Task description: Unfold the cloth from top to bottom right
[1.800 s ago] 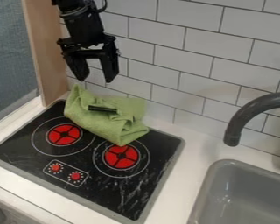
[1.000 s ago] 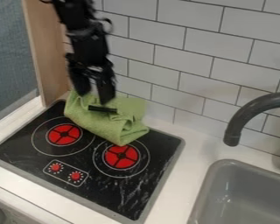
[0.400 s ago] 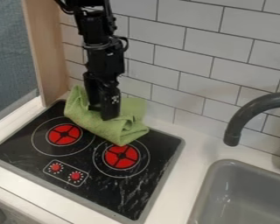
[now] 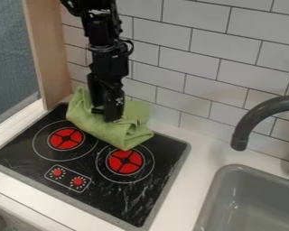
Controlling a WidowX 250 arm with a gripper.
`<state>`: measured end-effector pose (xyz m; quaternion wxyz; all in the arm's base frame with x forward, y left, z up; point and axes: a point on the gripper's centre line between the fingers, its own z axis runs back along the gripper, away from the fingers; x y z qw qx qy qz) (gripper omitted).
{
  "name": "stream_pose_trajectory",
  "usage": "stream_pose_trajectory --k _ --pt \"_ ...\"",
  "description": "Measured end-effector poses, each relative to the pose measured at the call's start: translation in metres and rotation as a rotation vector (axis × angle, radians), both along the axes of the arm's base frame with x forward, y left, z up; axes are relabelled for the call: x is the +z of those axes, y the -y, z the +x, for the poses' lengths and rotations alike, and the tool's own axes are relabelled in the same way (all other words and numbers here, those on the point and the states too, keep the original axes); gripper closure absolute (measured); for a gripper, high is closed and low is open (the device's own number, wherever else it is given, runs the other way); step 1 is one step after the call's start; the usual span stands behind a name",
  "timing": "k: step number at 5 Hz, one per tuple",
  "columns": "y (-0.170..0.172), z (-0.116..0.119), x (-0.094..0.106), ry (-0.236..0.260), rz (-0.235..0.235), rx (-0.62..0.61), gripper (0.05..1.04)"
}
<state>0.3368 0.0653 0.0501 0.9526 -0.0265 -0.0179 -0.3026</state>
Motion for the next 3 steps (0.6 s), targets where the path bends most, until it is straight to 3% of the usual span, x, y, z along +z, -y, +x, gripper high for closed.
stream_pose_trajectory --k 2,3 --pt "-0.008 0.006 -0.014 -0.032 0.019 0.034 0.084" --pt "-0.008 0.007 -0.023 -0.059 0.031 0.04 0.142"
